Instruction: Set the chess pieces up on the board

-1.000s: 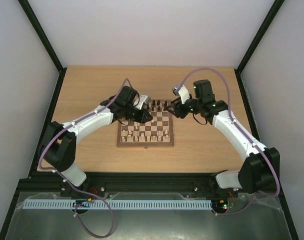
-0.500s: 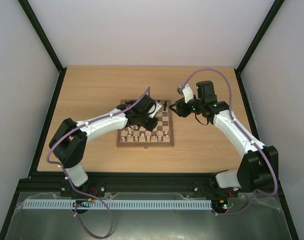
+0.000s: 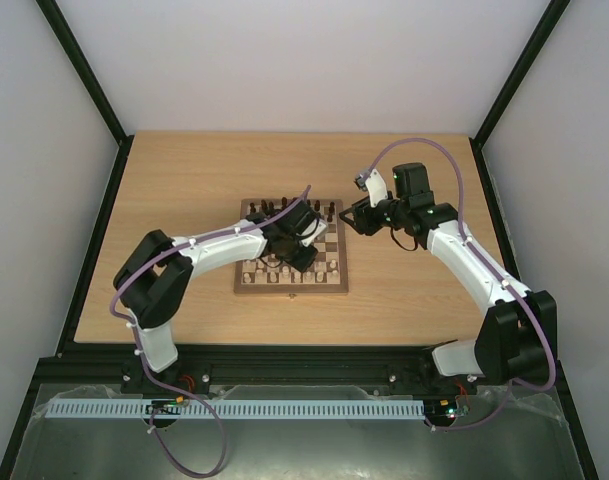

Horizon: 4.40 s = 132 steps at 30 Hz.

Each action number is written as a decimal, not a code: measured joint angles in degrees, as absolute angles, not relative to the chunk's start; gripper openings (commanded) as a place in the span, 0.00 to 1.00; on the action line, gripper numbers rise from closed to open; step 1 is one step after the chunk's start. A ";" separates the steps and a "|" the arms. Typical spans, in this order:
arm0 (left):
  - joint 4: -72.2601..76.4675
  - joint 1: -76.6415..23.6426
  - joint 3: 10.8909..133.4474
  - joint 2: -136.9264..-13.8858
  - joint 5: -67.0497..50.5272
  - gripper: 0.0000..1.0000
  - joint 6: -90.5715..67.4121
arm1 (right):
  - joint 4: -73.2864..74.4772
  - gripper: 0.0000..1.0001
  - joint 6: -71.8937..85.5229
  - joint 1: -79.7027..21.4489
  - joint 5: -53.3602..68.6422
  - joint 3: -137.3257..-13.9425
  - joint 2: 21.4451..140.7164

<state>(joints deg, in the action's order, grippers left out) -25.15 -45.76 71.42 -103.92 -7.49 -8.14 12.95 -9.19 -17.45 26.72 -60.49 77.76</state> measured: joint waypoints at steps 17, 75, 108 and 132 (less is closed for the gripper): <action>-26.06 -46.02 72.05 -105.75 -8.54 0.16 -7.86 | 12.93 0.47 -9.21 -17.45 26.74 -60.47 78.32; -30.39 -36.71 71.44 -106.24 -2.55 0.46 -16.25 | 12.95 0.47 -10.55 -17.32 27.07 -60.14 78.91; -30.15 -39.53 68.14 -104.18 1.69 0.28 -14.66 | 12.95 0.47 -11.33 -17.32 28.45 -60.14 79.00; -28.12 -39.90 67.35 -98.30 -2.00 0.02 -7.42 | 13.06 0.40 -12.01 -17.30 31.70 -60.14 81.56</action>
